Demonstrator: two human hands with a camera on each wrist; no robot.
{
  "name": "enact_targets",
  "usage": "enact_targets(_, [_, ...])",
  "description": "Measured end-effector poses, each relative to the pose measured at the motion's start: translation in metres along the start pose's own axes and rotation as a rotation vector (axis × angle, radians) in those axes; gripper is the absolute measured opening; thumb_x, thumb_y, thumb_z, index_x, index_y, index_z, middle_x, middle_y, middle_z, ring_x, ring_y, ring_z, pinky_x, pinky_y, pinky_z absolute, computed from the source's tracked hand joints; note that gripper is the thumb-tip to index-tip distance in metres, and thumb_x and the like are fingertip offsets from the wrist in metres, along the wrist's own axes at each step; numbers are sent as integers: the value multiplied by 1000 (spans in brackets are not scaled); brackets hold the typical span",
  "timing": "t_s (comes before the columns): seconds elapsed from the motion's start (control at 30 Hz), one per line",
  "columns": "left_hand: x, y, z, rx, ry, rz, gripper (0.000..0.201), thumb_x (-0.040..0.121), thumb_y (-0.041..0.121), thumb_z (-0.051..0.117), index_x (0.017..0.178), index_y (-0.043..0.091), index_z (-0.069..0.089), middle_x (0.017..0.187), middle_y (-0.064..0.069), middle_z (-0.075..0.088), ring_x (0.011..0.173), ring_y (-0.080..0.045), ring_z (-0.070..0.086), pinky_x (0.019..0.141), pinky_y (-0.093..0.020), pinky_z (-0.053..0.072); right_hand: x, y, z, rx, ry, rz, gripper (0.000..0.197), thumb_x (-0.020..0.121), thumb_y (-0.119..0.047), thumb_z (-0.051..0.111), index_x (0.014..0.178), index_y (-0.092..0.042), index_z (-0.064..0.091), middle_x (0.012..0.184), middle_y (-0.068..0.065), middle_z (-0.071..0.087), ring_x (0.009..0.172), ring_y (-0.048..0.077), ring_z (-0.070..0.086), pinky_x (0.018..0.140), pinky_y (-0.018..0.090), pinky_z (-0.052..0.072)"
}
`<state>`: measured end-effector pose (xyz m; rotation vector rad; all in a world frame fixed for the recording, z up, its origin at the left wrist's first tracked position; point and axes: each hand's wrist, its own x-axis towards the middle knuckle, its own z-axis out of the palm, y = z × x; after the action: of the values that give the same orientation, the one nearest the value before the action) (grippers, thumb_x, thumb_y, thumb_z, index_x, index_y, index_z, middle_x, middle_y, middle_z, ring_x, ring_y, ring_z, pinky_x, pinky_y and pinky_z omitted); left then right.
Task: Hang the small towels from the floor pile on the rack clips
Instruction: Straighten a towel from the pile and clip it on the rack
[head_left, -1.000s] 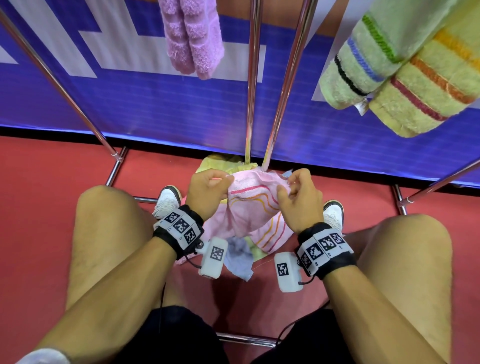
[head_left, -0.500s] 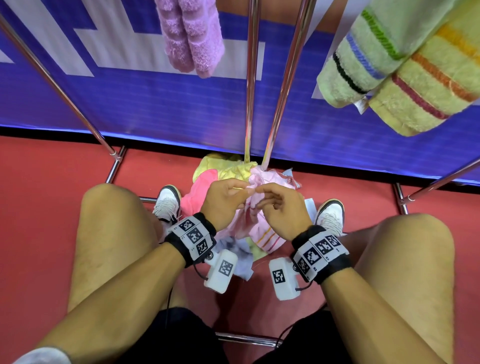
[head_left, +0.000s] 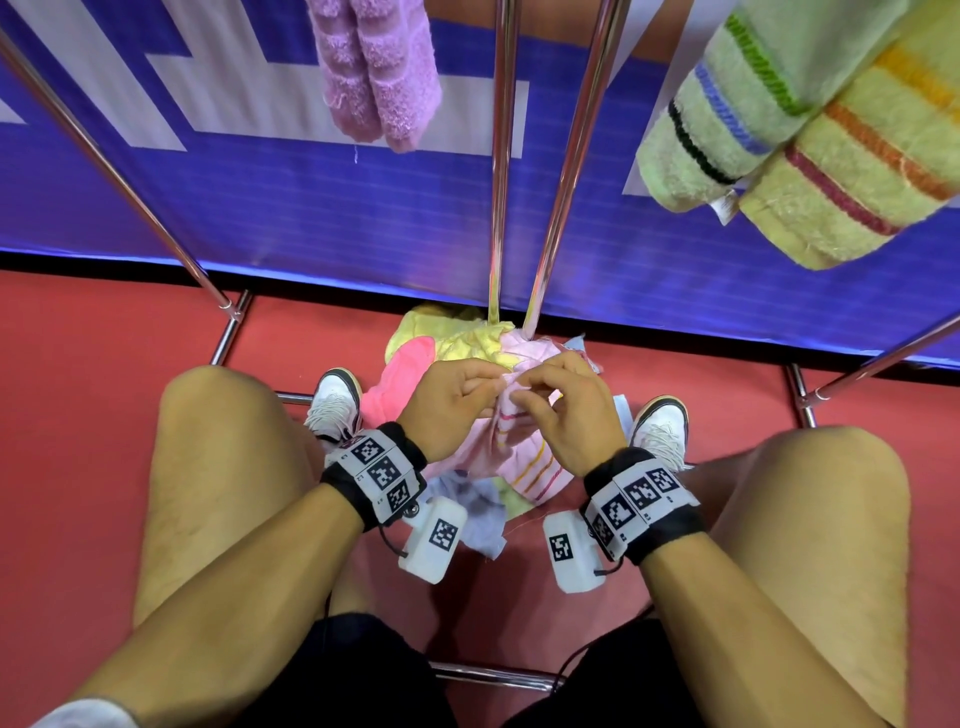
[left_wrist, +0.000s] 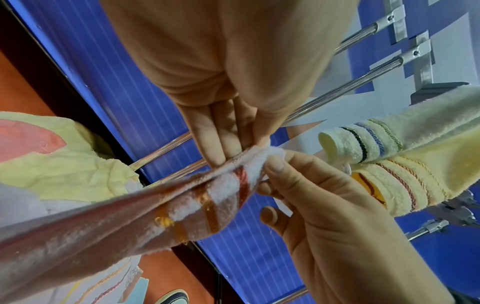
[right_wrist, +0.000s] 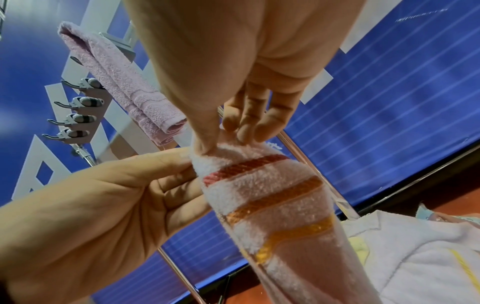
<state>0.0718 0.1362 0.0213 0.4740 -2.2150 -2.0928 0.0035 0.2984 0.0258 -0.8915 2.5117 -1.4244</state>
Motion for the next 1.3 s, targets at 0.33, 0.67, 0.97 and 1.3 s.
enact_targets(0.33, [-3,0,-1,164,-62,100,23,92,27,57,102,15,74,95,-4,76,93,-27,71,88,-55,54,-1,4,0,-88,30,-46,5,87,-15,73,84,-11,75,90,-2,54,79,0,48,73,4,37])
enact_targets(0.67, [-5,3,-4,127,-83,55,17,81,6,76,98,8,73,88,-7,76,87,-25,73,86,-53,56,-5,0,-2,-113,65,-28,13,82,-22,78,74,-13,73,86,-3,54,79,-9,48,70,2,34])
enact_targets(0.97, [2,3,-19,66,-28,156,20,85,-1,71,104,6,68,96,-21,72,84,-13,65,80,-25,53,4,6,-18,12,244,-47,43,58,-1,46,96,-7,67,103,1,57,84,13,53,67,22,39])
enact_targets(1.3, [-3,2,-18,125,-106,210,21,87,-4,63,100,11,69,92,4,71,86,-7,66,81,-24,50,-3,6,-7,-144,-93,-162,39,71,7,55,102,-15,64,139,6,45,123,21,48,99,10,30])
